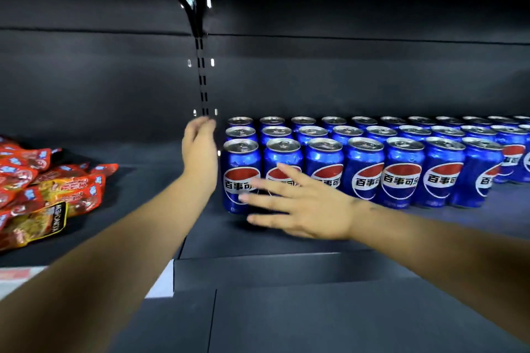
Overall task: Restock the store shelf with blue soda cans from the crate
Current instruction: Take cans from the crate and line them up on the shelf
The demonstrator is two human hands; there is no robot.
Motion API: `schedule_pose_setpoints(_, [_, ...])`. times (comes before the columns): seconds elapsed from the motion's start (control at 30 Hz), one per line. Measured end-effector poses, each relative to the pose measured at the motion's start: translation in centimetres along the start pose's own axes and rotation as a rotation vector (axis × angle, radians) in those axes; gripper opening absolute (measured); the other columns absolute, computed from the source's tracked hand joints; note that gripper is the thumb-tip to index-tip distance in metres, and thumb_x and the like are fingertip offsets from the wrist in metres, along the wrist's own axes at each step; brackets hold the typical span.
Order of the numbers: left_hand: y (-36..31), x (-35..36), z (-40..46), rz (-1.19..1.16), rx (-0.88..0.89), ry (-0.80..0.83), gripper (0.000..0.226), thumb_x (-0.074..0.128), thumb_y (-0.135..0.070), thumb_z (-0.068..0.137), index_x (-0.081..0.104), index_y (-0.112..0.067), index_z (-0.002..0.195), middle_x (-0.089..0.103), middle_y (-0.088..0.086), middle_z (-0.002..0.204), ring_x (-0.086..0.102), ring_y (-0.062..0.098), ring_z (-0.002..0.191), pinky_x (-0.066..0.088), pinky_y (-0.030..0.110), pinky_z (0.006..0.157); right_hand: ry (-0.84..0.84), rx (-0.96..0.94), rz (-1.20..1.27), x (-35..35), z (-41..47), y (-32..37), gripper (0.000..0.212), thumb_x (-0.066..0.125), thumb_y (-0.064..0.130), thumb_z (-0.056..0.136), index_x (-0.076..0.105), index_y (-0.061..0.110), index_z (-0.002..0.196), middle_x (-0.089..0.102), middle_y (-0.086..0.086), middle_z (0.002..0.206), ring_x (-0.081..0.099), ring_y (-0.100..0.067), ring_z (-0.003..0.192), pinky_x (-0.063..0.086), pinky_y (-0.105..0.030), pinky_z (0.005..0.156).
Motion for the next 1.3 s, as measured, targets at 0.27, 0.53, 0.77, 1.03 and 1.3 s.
schedule_pose_setpoints(0.27, [6.8, 1.6, -3.2, -0.05, -0.604, 0.293, 0.048, 0.043, -0.05, 0.087, 0.071, -0.011, 0.092, 0.073, 0.014, 0.088, 0.068, 0.028, 0.073, 0.053, 0.033, 0.071, 0.123, -0.078, -0.112, 3.7, -0.3, -1.1, 0.052, 0.03, 0.021, 0.089, 0.047, 0.028, 0.138, 0.044, 0.0, 0.146, 0.025, -0.022, 0.137, 0.009, -0.047, 0.112])
schedule_pose_setpoints(0.53, [7.5, 1.2, -2.7, -0.034, -0.604, 0.255, 0.057, 0.042, -0.059, 0.088, 0.072, -0.01, 0.09, 0.073, 0.016, 0.093, 0.068, 0.03, 0.08, 0.053, 0.035, 0.074, 0.063, -0.11, -0.232, 4.1, -0.3, -0.8, 0.049, 0.044, 0.031, 0.088, 0.05, 0.027, 0.136, 0.043, 0.003, 0.146, 0.023, -0.022, 0.137, -0.004, -0.046, 0.114])
schedule_pose_setpoints(0.77, [4.7, -0.9, -1.8, 0.263, -0.363, 0.12, 0.047, 0.04, -0.045, 0.096, 0.065, -0.009, 0.112, 0.071, 0.012, 0.099, 0.067, 0.022, 0.084, 0.049, 0.027, 0.068, 0.006, -0.063, -0.195, 2.7, -0.2, -0.6, 0.045, 0.036, 0.033, 0.094, 0.042, 0.027, 0.138, 0.038, 0.001, 0.149, 0.024, -0.023, 0.139, 0.004, -0.047, 0.114])
schedule_pose_setpoints(1.03, [0.8, -3.7, -4.5, 0.46, -0.131, 0.209, 0.041, 0.045, -0.035, 0.097, 0.056, -0.012, 0.129, 0.058, 0.003, 0.13, 0.051, 0.018, 0.122, 0.034, 0.033, 0.109, 0.022, 0.085, -0.052, -0.4, 1.7, 0.8, 0.043, 0.017, 0.033, 0.102, 0.043, 0.022, 0.134, 0.046, -0.005, 0.143, 0.032, -0.025, 0.136, 0.015, -0.044, 0.114])
schedule_pose_setpoints(1.3, [-2.9, -5.6, -9.0, 0.76, 0.033, 0.373, 0.048, 0.041, -0.032, 0.099, 0.037, -0.014, 0.144, 0.04, 0.002, 0.147, 0.036, 0.016, 0.135, 0.025, 0.016, 0.098, 0.128, 0.185, -0.053, -5.3, 2.8, 3.1, 0.051, 0.02, 0.032, 0.1, 0.063, 0.018, 0.123, 0.058, -0.009, 0.132, 0.055, -0.027, 0.122, 0.024, -0.042, 0.107])
Point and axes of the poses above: each hand's wrist, its own z-axis towards the middle knuckle, its own x-axis out of the palm, y = z × x, the point moved 8 cm from there along z, towards the middle knuckle
